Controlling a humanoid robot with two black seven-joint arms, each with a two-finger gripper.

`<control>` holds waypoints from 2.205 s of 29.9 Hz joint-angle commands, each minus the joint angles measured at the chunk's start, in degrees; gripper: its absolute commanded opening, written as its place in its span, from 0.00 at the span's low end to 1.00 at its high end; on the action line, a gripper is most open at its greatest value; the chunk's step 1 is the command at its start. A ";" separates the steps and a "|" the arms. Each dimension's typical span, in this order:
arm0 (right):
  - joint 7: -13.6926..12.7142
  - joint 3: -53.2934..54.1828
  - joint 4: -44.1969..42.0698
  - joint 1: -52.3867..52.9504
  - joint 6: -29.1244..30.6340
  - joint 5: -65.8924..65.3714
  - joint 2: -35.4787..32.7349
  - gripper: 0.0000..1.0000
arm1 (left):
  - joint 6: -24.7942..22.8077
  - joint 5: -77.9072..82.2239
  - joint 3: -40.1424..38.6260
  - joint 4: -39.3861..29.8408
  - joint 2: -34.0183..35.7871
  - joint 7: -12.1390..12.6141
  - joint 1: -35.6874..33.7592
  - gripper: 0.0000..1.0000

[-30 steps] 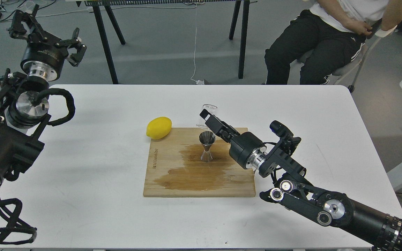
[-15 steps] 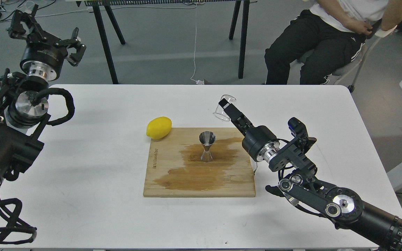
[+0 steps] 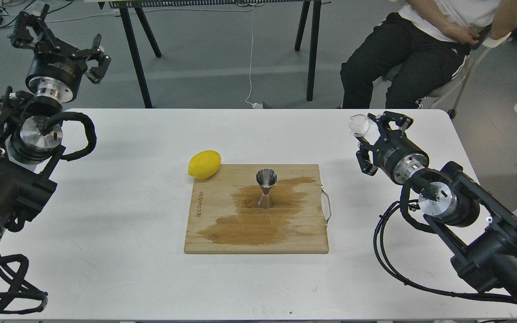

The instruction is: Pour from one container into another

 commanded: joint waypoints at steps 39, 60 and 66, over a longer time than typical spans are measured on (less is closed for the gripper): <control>-5.80 8.95 -30.38 -7.22 24.41 28.96 6.20 0.59 | 0.36 -0.08 -0.13 0.00 -0.19 0.00 -0.21 1.00; -5.19 8.95 -29.77 -6.96 24.67 28.61 6.11 1.00 | 0.45 0.01 -0.21 0.00 -0.19 0.00 -0.21 1.00; -5.19 8.95 -28.37 -3.80 32.30 28.43 5.50 1.00 | 0.36 -0.08 -0.30 0.00 -0.11 0.09 -0.21 1.00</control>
